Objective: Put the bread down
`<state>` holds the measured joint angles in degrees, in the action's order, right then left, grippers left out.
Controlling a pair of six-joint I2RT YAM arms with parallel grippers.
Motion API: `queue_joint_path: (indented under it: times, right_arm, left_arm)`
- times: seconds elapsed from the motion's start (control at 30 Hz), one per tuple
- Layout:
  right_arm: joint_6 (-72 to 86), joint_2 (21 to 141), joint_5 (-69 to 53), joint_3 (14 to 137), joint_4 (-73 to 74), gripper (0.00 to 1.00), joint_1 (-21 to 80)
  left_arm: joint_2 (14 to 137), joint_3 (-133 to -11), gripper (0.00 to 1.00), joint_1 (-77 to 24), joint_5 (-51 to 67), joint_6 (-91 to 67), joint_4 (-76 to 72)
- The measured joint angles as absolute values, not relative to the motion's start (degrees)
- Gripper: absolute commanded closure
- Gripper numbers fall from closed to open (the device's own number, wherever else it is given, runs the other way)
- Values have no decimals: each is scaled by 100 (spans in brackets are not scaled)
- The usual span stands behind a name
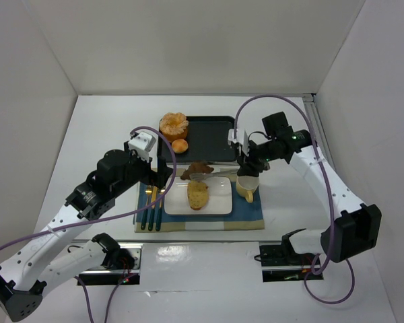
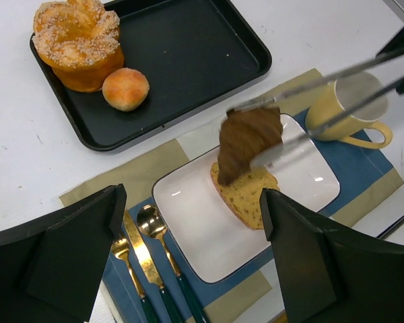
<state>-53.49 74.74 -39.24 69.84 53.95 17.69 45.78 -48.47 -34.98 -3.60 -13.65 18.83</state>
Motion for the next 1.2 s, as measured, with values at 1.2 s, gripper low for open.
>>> queue_joint_path:
  times: [1.2]
  right_arm:
    - [-4539, 7212, -2923, 6226, 5317, 63, 3135]
  left_arm:
    - [4576, -4847, 0, -3498, -427, -1365, 1883]
